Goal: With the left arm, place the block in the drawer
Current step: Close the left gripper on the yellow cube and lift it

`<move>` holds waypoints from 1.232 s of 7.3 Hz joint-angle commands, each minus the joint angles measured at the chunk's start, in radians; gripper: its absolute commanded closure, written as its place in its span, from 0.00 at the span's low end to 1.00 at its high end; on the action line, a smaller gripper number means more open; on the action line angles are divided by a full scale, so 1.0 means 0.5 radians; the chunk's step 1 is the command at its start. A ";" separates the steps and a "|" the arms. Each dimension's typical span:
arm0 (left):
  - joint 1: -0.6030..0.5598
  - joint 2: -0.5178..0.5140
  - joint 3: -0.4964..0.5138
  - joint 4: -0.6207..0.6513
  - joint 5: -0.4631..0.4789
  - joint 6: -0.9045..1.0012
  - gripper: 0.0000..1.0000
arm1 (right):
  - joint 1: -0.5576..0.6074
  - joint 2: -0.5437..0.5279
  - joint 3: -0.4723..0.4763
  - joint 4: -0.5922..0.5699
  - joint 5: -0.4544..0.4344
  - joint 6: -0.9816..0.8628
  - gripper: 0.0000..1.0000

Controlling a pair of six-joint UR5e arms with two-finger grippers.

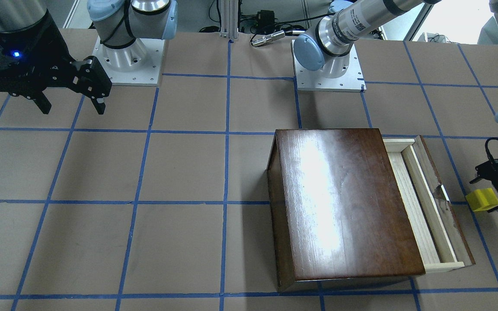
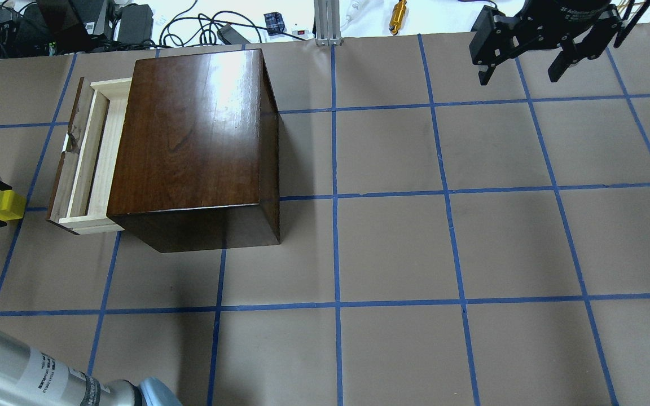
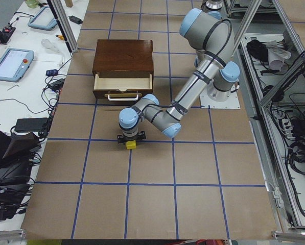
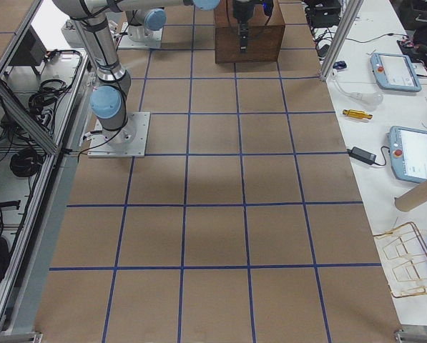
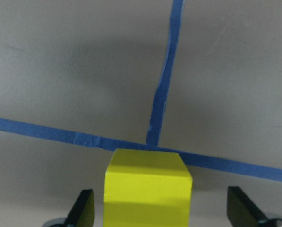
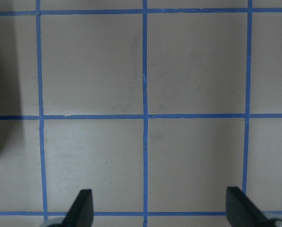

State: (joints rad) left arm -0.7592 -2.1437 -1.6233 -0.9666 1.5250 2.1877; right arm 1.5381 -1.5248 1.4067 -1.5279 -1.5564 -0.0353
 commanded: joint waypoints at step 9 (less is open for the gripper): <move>0.003 -0.045 0.010 0.098 -0.010 0.082 0.30 | 0.001 0.000 0.000 0.000 -0.001 0.000 0.00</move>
State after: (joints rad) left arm -0.7578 -2.1642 -1.6185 -0.9296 1.5205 2.2259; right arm 1.5383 -1.5259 1.4067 -1.5278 -1.5566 -0.0353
